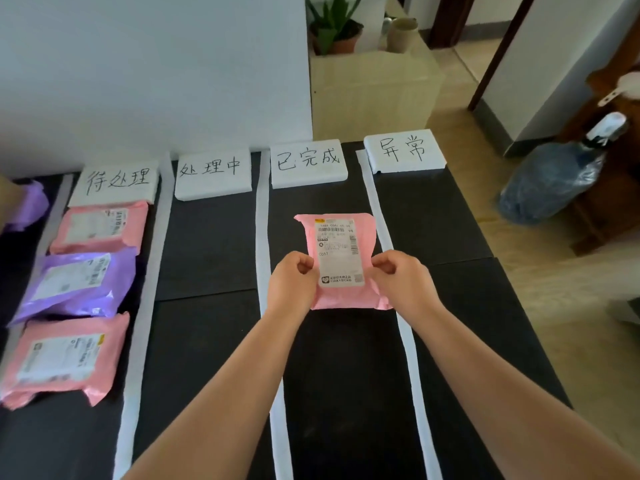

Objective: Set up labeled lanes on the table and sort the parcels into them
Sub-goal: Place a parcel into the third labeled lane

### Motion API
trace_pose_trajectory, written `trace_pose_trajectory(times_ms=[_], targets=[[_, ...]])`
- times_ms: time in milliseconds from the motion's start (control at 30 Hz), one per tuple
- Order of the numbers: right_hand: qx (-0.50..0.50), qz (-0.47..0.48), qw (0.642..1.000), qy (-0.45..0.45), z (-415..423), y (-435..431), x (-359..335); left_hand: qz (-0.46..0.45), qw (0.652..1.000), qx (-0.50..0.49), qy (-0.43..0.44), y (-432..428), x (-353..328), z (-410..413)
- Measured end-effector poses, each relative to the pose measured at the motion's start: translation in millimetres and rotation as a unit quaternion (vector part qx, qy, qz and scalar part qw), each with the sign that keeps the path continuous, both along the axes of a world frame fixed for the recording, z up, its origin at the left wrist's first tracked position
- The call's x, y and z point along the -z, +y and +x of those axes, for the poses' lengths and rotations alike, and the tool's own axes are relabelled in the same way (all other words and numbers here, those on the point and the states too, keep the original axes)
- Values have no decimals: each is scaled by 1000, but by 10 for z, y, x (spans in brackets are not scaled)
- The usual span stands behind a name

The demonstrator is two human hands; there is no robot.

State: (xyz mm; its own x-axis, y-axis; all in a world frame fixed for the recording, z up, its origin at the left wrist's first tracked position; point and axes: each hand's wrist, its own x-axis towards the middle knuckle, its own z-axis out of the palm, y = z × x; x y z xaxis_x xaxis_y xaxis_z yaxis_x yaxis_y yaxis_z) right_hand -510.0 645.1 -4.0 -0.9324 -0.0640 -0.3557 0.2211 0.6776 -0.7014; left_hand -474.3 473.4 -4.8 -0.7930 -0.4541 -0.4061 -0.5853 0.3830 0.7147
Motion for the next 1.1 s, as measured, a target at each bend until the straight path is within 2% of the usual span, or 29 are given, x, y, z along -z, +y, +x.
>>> trace_pose_trajectory(times_ms=[100,233,333,500,633,833,933,1100], targets=[[-25,53,998,6,-232,-118,134,-61,997,33,-19,-107,143,-266],[-73,113,989,58,-614,-318,335,-121,990,63,-23,-269,251,-669],[-136,193,969,67,-928,-450,463,-172,981,84,-12,-420,361,-984],[-196,283,936,67,-1216,-585,635,-205,975,79,37,-553,528,-1202],[-168,263,946,84,-1294,-629,755,-201,977,3,65,-453,719,-1011],[-145,284,946,67,-1422,-743,829,-129,990,-55,29,-371,904,-949],[-117,278,951,62,-1510,-791,831,-104,994,-19,29,-453,854,-1125],[-106,271,955,57,-1614,-863,817,-126,990,59,30,-616,846,-1394]])
